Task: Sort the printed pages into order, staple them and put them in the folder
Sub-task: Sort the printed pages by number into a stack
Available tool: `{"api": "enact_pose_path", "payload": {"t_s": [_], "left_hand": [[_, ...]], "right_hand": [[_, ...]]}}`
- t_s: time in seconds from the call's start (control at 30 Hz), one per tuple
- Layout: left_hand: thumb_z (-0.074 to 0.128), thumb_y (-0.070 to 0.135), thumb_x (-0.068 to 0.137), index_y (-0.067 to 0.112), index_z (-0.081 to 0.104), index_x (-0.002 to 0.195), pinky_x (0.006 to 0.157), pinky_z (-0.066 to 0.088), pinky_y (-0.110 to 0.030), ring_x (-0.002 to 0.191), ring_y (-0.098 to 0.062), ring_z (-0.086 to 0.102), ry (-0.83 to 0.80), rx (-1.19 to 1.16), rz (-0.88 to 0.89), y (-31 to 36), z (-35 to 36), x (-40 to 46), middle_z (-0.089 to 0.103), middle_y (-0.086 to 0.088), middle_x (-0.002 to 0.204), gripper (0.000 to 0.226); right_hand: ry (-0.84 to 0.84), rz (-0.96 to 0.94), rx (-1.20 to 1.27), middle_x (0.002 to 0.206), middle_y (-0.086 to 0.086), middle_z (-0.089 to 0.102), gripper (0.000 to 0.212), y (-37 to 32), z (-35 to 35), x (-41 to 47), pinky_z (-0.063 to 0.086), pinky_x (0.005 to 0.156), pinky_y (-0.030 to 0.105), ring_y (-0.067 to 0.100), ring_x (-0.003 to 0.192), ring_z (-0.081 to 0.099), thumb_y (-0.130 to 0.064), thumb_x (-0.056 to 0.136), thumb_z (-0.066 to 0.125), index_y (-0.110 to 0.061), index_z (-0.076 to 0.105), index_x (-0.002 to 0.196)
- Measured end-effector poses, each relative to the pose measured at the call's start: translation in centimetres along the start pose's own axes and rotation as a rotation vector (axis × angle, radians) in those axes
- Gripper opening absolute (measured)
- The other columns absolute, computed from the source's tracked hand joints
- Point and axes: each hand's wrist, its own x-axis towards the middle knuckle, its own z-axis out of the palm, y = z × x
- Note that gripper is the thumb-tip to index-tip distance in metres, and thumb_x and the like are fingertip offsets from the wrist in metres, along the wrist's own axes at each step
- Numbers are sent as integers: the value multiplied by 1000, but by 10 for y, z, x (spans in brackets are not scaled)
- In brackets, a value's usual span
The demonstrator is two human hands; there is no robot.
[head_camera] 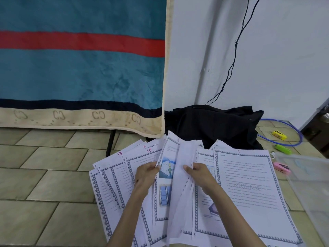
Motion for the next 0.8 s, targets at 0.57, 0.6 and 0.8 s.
{"api": "enact_pose_path", "payload": {"t_s": [0.57,0.6,0.8], "left_hand": [[57,14,91,12,67,101,75,56,-28,79,-18,65,-243,-192,-9,-2,26,-14,70,-7,89,14],[54,13,93,11,66,103,68,55,-21,76,-15,65,-269,-170,26,-2,31,-18,70,-5,88,16],[55,11,92,21,60,121,83,44,-5,108,-6,58,-307,227,255,-23,50,-20,63,7,117,31]], "right_hand": [[-110,103,346,94,13,74,26,17,-15,-10,57,72,35,26,85,71,-28,95,54,-6,67,91],[-111,103,359,98,13,73,32,17,-15,-9,57,79,37,26,90,71,-32,96,51,-6,67,97],[-164,137,552,108,16,70,68,14,-16,-7,51,93,43,29,102,67,-63,91,35,-6,66,111]]}}
